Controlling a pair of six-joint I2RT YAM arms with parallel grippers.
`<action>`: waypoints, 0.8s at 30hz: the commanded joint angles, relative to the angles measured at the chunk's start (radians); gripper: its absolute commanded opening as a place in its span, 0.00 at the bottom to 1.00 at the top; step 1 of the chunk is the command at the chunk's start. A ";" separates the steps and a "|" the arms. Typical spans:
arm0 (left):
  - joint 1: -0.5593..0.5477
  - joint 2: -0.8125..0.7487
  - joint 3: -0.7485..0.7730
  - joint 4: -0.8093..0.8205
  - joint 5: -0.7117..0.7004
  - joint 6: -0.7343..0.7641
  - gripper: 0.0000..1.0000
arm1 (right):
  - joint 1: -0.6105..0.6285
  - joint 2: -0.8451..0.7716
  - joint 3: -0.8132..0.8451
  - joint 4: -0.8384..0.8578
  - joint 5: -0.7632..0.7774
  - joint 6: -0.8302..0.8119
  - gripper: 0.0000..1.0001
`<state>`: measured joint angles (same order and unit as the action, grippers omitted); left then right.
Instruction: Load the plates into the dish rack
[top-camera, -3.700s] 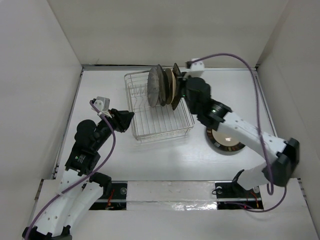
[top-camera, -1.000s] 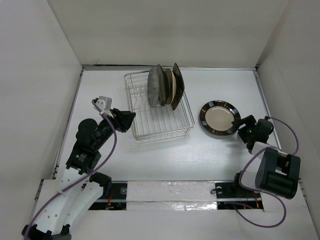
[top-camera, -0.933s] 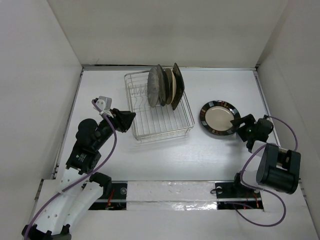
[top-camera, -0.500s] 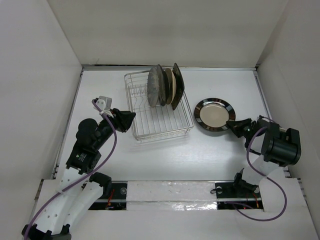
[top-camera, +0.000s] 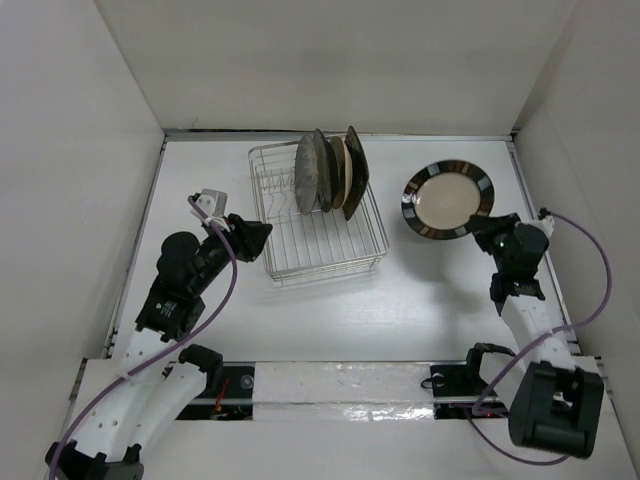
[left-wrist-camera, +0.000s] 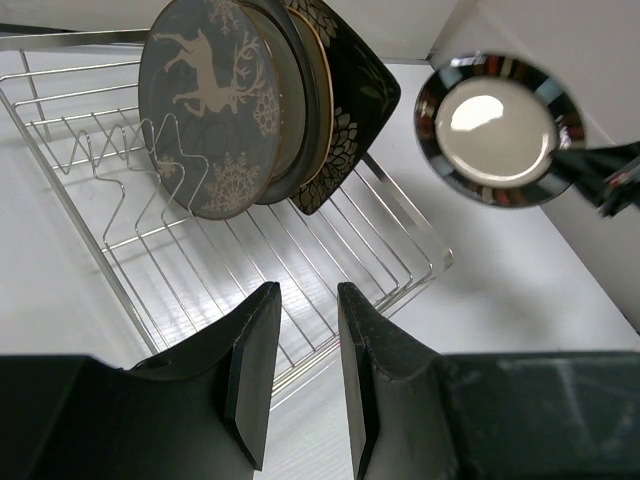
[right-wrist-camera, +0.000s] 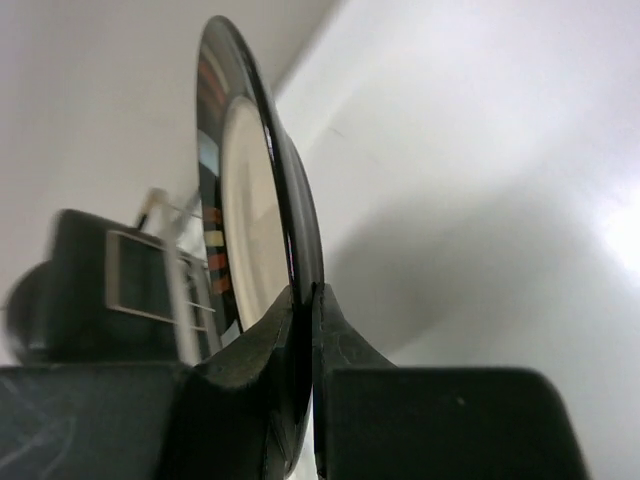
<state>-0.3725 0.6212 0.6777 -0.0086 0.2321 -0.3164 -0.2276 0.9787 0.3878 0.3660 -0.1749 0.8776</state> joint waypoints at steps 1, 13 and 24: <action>0.004 -0.001 0.020 0.047 -0.007 0.004 0.27 | 0.128 -0.156 0.239 0.037 0.211 -0.066 0.00; 0.004 -0.087 0.031 0.021 -0.108 0.007 0.27 | 0.836 0.389 1.113 -0.281 0.509 -0.517 0.00; 0.004 -0.155 0.034 0.010 -0.195 0.005 0.27 | 1.031 0.877 1.681 -0.487 0.795 -0.601 0.00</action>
<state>-0.3710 0.4683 0.6777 -0.0223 0.0624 -0.3157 0.7845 1.8503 1.9011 -0.1993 0.4599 0.2939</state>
